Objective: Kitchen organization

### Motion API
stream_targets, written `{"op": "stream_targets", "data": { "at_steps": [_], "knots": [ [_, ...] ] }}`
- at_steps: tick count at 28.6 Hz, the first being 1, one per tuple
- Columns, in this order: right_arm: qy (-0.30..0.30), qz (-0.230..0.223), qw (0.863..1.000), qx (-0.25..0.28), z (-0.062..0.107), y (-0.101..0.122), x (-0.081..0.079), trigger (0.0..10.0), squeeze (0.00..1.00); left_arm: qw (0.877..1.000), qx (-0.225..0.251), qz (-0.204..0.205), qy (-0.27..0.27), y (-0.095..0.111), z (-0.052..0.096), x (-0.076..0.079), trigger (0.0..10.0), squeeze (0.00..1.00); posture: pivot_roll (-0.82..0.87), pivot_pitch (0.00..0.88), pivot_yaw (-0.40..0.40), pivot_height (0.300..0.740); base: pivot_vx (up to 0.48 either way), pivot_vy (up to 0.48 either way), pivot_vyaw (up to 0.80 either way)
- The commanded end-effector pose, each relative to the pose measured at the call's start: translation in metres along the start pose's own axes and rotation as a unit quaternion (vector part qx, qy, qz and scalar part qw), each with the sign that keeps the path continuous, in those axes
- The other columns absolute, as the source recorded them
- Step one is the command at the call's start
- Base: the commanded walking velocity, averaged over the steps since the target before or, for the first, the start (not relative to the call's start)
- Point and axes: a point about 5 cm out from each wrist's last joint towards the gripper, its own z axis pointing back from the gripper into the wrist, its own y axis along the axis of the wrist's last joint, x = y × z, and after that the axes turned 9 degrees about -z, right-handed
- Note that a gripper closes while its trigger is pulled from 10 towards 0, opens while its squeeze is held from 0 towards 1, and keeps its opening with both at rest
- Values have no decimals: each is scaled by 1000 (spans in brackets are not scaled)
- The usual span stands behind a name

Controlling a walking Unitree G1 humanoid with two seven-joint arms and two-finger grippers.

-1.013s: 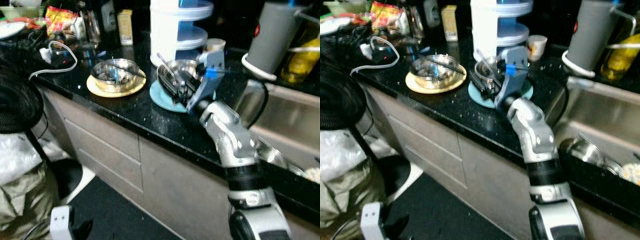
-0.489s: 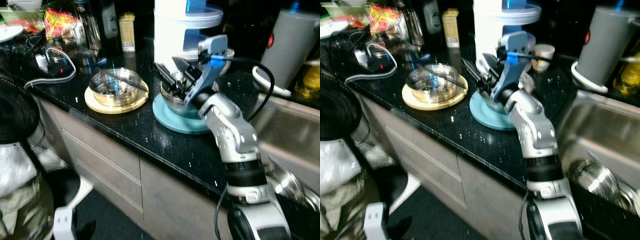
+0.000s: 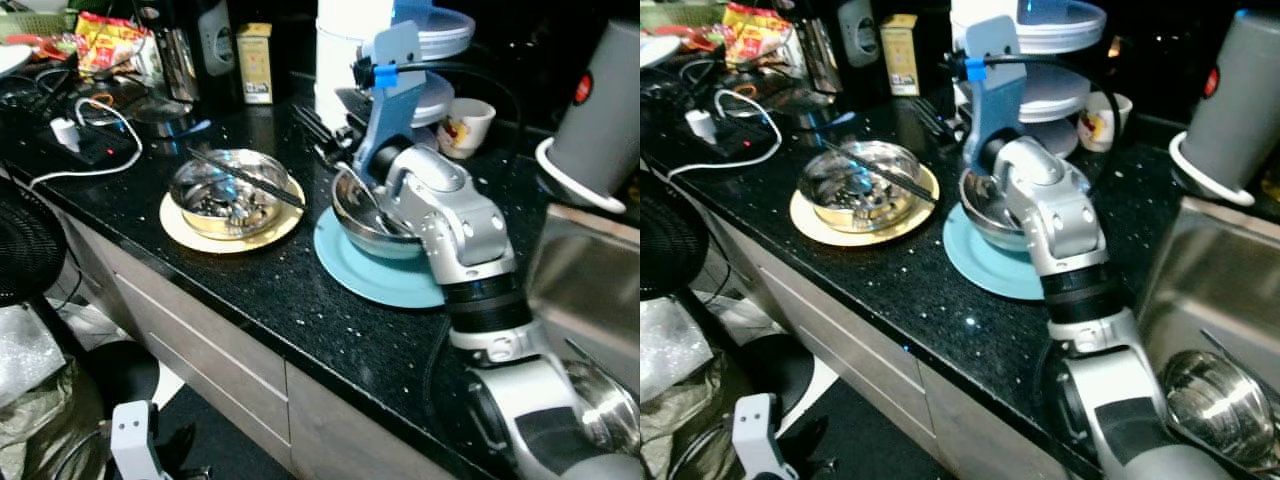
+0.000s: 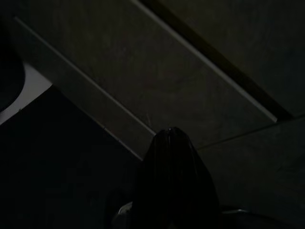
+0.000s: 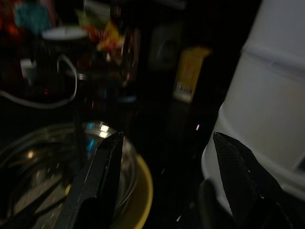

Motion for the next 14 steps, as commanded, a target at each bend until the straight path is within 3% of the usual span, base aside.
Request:
{"op": "stream_targets", "data": {
  "at_steps": [1,9,14],
  "knots": [
    [-3,-2,1000,-29,-3,-3,-2,10000,0,1000,-10,1,6,-5,4,-2,10000,0,88,0,-38,740,0,0,0],
    [-38,-19,994,-97,-6,-18,8,10000,0,1000,-8,-1,7,-4,3,-3,10000,0,88,0,-32,740,0,0,0],
    [-46,-22,993,-104,-9,-21,8,10000,0,1000,-8,-2,6,-4,3,-3,10000,0,87,0,-33,740,0,0,0]
  ]
}}
